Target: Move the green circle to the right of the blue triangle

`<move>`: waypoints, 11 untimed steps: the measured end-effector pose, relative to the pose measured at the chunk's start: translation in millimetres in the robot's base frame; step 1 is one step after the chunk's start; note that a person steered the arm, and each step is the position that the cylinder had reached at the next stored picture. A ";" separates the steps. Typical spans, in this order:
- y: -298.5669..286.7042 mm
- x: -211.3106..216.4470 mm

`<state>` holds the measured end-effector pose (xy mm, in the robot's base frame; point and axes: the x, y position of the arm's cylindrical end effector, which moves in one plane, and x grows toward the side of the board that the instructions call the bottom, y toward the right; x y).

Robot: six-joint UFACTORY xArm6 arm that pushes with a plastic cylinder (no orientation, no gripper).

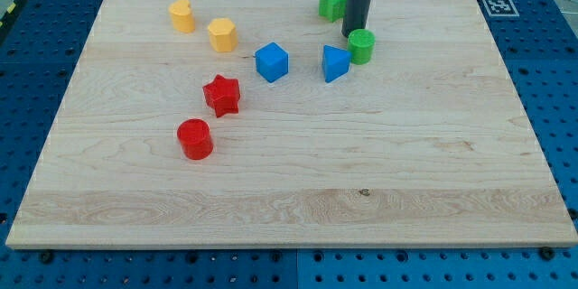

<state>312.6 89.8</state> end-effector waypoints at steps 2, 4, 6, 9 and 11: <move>-42.6 7.3; 15.0 20.6; 61.6 22.1; 61.0 52.6; 66.8 34.0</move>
